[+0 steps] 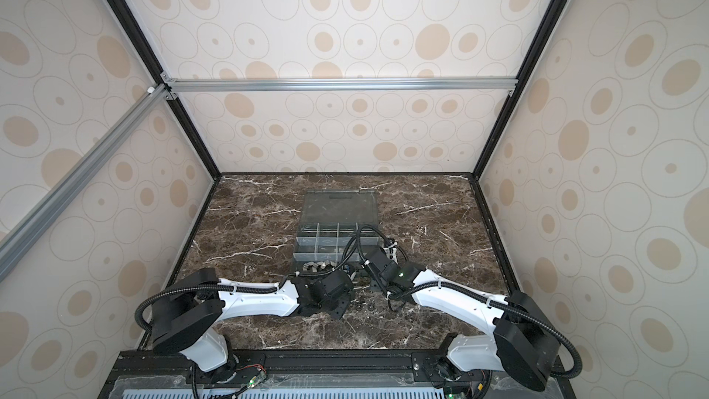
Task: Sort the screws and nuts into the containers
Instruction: 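Lower the left gripper onto a small black bolt and close it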
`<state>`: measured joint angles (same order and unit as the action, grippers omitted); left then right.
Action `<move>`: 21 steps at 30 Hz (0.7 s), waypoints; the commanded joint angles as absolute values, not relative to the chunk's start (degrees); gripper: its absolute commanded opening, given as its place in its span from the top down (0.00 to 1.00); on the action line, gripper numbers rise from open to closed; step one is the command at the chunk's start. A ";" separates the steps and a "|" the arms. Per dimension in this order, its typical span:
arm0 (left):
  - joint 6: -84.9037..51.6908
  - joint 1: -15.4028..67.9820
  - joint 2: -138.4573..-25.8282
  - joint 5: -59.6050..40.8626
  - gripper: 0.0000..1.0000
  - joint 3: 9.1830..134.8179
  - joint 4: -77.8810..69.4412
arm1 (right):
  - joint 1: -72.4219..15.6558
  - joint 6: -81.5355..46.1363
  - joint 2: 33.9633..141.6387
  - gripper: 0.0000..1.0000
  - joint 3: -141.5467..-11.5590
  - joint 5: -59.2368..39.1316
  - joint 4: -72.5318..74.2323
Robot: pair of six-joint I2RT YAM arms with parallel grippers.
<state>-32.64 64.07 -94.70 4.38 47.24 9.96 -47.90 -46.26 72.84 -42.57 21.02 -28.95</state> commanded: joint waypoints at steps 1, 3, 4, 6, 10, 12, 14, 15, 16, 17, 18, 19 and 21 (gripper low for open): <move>-32.62 64.89 -96.31 3.28 0.52 48.60 10.12 | -47.43 -47.62 72.55 0.44 -42.10 21.36 -29.73; -32.35 65.04 -96.55 2.91 0.52 48.71 9.80 | -47.46 -47.72 72.68 0.44 -42.10 21.24 -29.73; -32.26 65.13 -96.67 2.82 0.52 48.78 9.76 | -47.45 -47.75 72.75 0.44 -42.10 21.19 -29.73; -32.05 65.30 -96.90 2.84 0.52 49.06 9.78 | -47.43 -47.80 72.86 0.44 -42.10 21.10 -29.73; -31.73 65.40 -97.29 2.90 0.53 49.39 9.95 | -47.41 -47.80 72.96 0.44 -42.16 21.12 -29.79; -31.73 65.50 -97.51 2.99 0.52 49.40 9.97 | -47.42 -47.81 72.86 0.44 -42.09 21.14 -29.79; -31.64 65.57 -97.73 2.99 0.53 49.48 9.95 | -47.43 -47.90 72.87 0.44 -42.08 21.12 -29.86; -31.64 65.56 -97.82 3.04 0.53 49.48 10.11 | -47.43 -47.99 72.91 0.44 -42.13 21.11 -29.96; -31.64 65.62 -97.91 3.08 0.53 49.61 10.17 | -47.41 -47.98 72.88 0.44 -42.12 21.09 -30.01; -31.63 65.61 -97.91 3.21 0.53 49.53 10.49 | -47.44 -48.03 72.77 0.44 -42.10 21.18 -30.03; -31.64 65.72 -97.78 3.48 0.53 49.44 10.86 | -47.44 -48.06 72.69 0.44 -42.10 21.11 -30.09; -31.64 65.69 -97.59 3.67 0.53 49.32 11.12 | -47.44 -48.14 72.60 0.44 -42.03 21.14 -30.09; -31.55 65.87 -96.98 3.95 0.53 48.83 11.66 | -47.38 -48.20 72.43 0.44 -41.85 21.17 -29.89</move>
<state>-32.42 64.86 -96.23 4.05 48.49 8.78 -47.90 -47.09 72.84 -42.54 20.80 -28.93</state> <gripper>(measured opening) 0.466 0.562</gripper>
